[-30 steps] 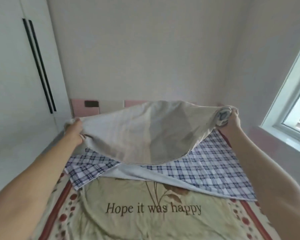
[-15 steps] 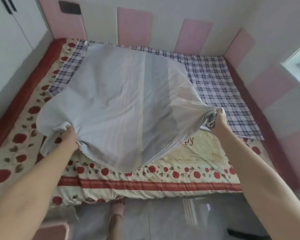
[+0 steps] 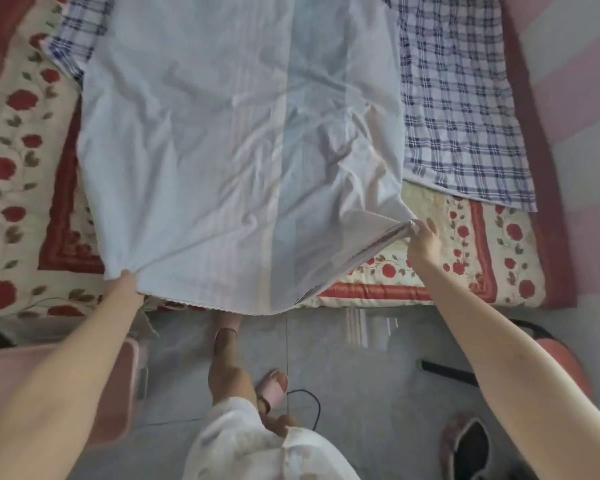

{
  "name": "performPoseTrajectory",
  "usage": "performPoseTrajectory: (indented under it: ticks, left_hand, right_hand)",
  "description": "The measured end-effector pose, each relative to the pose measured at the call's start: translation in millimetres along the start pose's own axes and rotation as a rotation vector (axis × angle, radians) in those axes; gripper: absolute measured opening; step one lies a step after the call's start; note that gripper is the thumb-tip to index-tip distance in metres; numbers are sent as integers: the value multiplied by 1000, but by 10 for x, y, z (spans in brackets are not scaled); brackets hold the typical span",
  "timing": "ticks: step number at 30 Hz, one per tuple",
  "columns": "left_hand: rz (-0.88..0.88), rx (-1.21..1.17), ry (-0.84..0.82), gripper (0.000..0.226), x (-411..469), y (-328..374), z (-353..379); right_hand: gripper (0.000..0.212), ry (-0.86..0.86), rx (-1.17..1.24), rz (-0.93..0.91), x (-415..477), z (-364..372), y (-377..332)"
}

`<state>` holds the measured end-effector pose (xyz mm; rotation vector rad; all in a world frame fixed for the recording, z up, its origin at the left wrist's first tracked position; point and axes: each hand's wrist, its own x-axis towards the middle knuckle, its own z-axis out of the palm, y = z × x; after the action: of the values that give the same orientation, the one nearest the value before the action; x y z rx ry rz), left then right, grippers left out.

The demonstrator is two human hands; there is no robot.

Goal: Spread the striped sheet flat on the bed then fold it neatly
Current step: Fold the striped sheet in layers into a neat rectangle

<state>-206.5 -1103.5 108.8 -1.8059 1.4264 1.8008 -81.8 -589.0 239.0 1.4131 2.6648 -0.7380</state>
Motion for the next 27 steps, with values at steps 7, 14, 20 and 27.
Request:
performPoseTrajectory:
  ticks: [7,14,20,27]
  left_hand:
    - [29,-40,-143,47,-270,-53,-196]
    - [-40,-15,-234,45,-150,-151,-361]
    - [-48,74,-188,26,334,-335,-481]
    - [-166,-39,-193,43,1235,-687,-480]
  right_hand:
    - [31,39,-209,-620,-366,324,-972]
    - [9,-52,-429,-1623,-837,1157,-2664]
    - [38,-415,-1002,-2201,-1479,2736,-3618]
    - [25,-397,-1160,-2350,-1655,4254,-3289]
